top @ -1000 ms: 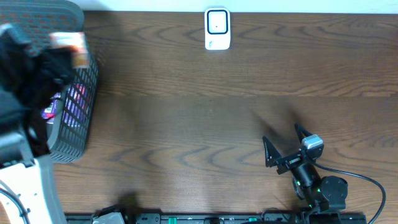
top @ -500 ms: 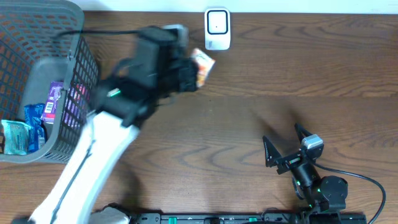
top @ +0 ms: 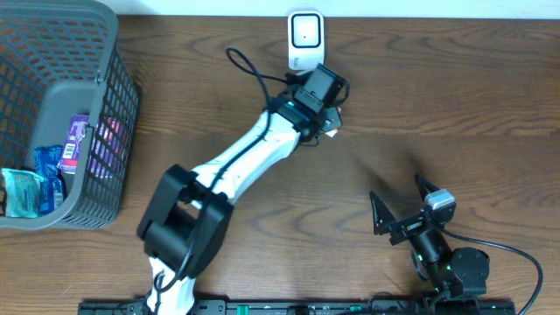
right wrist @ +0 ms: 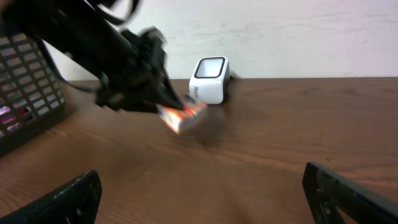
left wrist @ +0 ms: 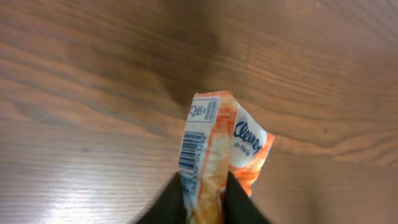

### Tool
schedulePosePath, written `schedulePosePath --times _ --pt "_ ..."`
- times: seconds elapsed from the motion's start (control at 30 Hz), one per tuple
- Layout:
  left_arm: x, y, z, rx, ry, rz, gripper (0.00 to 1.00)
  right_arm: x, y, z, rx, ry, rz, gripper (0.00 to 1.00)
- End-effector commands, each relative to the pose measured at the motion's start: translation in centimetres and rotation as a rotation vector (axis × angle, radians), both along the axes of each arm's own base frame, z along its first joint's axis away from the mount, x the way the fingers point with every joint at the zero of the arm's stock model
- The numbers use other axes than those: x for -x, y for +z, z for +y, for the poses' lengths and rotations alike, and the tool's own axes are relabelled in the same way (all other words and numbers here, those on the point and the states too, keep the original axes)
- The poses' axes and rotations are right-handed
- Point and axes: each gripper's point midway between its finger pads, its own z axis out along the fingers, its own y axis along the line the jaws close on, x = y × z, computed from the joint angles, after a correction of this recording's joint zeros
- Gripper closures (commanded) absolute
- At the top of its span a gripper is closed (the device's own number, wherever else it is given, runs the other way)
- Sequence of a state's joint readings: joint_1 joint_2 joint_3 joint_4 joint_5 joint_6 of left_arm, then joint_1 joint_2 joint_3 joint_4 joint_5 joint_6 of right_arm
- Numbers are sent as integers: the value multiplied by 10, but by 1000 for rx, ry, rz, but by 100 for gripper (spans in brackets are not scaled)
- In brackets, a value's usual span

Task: Scan the item barcode
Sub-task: 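Carry the orange pack toward the scanner and release it on table, then return the left gripper into the basket and grasp the purple Carefree box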

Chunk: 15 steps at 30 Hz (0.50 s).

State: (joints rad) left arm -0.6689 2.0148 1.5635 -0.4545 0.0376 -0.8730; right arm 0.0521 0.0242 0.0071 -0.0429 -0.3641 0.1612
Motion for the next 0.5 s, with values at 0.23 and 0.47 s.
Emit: schedulePosePath --times 0.23,0.47 --pt "-9 56 -3 38 -144 -145 12 1 -1 2 -12 10 7 1" --pt "-18 181 106 -59 -133 -411 13 1 -1 2 -12 10 7 1"
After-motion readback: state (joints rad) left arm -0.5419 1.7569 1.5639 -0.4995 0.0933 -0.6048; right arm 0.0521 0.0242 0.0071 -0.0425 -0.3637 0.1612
